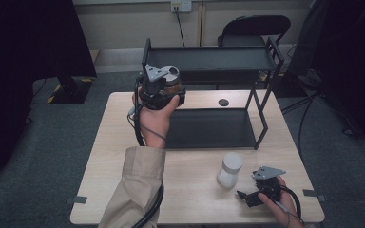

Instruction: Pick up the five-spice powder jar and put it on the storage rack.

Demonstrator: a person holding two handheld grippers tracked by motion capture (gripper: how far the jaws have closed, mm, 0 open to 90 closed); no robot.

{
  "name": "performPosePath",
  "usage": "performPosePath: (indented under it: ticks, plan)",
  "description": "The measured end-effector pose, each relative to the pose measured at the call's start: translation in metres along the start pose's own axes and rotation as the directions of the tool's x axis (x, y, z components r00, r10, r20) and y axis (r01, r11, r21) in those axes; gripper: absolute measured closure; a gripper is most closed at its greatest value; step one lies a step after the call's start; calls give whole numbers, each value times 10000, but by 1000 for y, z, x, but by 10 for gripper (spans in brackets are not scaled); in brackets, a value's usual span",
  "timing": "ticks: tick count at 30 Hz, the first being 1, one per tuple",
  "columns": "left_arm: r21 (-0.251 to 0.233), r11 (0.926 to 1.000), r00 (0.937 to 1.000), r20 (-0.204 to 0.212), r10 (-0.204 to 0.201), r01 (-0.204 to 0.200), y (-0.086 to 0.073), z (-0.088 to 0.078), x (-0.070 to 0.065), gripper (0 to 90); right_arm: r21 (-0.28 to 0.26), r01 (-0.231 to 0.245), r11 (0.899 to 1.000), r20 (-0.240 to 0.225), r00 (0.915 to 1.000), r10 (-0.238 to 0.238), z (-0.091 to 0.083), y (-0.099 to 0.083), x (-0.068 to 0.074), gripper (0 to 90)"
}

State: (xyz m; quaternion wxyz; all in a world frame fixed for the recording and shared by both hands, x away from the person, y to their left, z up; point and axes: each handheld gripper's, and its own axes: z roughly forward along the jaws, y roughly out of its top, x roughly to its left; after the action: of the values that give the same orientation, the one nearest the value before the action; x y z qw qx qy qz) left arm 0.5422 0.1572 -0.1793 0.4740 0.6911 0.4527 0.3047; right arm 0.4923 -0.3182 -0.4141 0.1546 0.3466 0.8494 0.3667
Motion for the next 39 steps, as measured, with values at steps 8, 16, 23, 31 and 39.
performPosePath:
  ticks: [8,16,23,31,39]
  plan:
    - [-66,9999,9999,11,150,-150,22,-4,0,301,-1,1,10000,-1,10000,-1,0,0,0,0]
    - [-173,9994,9996,-65,288,-289,45,-10,0,301,1,-2,10000,-1,10000,2,0,0,0,0]
    - [-222,9996,9997,-135,178,-181,63,-6,4,301,9,4,10000,-2,10000,-4,0,0,0,0]
    - [-161,9998,9997,-189,140,-143,77,9,6,301,11,1,10000,-3,10000,-1,0,0,0,0]
    - [-27,9999,9994,-317,120,-121,91,36,10,301,-1,-6,10000,-2,10000,6,0,0,0,0]
